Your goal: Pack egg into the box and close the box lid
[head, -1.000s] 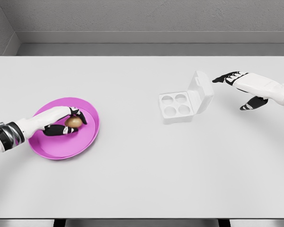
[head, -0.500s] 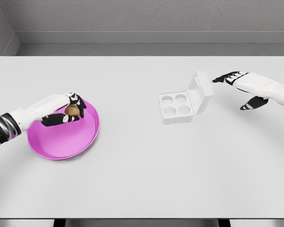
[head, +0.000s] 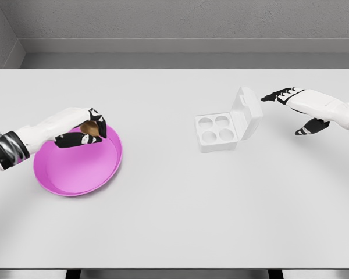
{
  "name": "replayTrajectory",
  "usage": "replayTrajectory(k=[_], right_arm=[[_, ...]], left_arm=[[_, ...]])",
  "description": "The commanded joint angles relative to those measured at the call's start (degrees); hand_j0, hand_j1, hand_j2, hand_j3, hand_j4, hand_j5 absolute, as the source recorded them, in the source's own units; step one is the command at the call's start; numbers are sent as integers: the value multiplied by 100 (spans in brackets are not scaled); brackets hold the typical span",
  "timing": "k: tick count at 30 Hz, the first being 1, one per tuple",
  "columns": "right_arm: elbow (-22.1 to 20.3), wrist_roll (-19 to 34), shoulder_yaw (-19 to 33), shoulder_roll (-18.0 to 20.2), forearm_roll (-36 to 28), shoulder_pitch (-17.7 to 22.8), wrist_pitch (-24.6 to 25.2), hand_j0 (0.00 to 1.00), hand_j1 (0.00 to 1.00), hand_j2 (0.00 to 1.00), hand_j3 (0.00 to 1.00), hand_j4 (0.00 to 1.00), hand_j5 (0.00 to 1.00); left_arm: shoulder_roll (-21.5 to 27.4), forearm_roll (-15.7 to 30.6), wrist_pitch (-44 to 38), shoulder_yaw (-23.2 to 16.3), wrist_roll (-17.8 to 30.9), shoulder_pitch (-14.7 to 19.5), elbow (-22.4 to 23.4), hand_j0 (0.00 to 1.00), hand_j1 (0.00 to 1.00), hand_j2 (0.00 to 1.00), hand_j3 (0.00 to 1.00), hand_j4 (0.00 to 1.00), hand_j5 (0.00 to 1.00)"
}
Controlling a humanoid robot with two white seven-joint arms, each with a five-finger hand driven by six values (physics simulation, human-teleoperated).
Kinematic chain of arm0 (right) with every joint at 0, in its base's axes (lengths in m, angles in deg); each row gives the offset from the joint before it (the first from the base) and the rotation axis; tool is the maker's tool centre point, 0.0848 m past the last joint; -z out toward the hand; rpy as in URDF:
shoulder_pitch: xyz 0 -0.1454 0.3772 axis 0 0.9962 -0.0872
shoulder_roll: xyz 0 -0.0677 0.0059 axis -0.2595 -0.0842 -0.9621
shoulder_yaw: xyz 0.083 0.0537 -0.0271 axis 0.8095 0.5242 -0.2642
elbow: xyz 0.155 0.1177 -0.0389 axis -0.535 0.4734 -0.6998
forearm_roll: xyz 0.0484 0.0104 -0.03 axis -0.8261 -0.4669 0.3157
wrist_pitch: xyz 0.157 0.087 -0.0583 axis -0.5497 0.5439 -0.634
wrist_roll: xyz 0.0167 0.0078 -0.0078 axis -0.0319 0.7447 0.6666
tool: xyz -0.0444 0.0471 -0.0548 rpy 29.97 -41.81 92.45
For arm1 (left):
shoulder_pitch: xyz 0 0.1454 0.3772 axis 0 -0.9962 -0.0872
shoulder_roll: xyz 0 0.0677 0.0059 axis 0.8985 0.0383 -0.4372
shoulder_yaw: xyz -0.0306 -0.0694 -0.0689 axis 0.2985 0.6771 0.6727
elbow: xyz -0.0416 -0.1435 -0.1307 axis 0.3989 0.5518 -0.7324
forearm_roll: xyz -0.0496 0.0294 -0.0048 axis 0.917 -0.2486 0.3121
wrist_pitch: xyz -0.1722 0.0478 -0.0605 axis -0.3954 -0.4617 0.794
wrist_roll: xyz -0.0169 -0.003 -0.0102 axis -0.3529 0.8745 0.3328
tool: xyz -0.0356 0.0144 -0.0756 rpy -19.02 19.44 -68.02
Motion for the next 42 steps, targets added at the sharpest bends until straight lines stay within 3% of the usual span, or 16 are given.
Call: replayTrajectory(k=[1, 13, 16, 22, 33, 42], right_arm=[[3, -3, 3, 6, -36, 0, 14, 100, 100, 100, 100, 100, 100], [3, -3, 3, 6, -36, 0, 14, 100, 100, 100, 100, 100, 100], [3, -3, 3, 6, -36, 0, 14, 100, 100, 100, 100, 100, 100], [-6, -3, 3, 6, -36, 0, 14, 100, 100, 100, 100, 100, 100], [-15, -3, 3, 6, -36, 9, -4, 100, 100, 100, 100, 100, 100], [-23, -3, 3, 6, -36, 0, -12, 100, 100, 100, 100, 100, 100]], left_arm=[[-1, 14, -5, 4, -5, 0, -134, 27, 27, 27, 27, 27, 27], [-502, -408, -5, -93, -5, 176, -266, 26, 26, 26, 26, 26, 26], [-545, -461, -5, -312, -5, 290, -292, 26, 26, 26, 26, 26, 26], [-888, -838, -5, -365, -5, 352, -292, 26, 26, 26, 26, 26, 26], [-1275, -953, -14, -796, -5, 562, -275, 26, 26, 26, 26, 26, 26], [-1794, -1366, -23, -901, -5, 650, -196, 26, 26, 26, 26, 26, 26]])
